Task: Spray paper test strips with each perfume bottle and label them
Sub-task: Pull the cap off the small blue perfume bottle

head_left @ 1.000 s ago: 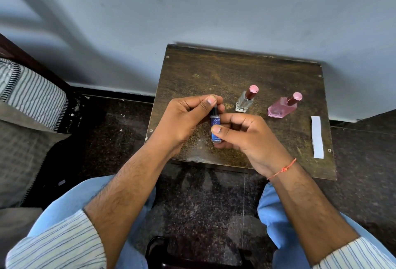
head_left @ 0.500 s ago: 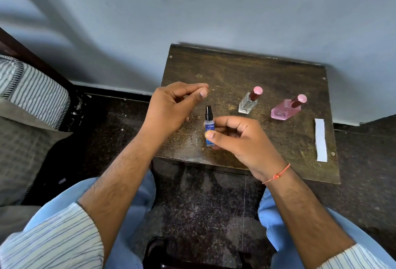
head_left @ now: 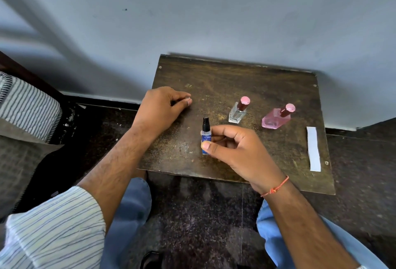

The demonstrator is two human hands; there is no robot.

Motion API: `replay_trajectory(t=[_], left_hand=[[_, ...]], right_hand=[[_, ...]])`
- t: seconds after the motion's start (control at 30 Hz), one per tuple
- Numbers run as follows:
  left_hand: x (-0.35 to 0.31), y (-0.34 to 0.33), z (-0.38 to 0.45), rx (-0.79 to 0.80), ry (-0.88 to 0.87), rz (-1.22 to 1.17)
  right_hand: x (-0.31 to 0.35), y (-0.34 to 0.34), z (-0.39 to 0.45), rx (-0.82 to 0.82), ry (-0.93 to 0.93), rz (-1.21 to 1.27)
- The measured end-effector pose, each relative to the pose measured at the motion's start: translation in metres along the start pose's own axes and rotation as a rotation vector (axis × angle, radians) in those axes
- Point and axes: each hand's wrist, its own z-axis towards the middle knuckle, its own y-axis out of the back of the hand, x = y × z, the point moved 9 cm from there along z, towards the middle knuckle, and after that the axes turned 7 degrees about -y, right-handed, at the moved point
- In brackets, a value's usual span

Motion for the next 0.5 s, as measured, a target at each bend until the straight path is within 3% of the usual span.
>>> replay_trajectory(t=[0.5], left_hand=[[0.012, -0.002, 0.001, 0.065, 0.089, -0.038]], right_hand=[[0.006, 0.013, 0.001, -0.034, 0.045, 0.022]])
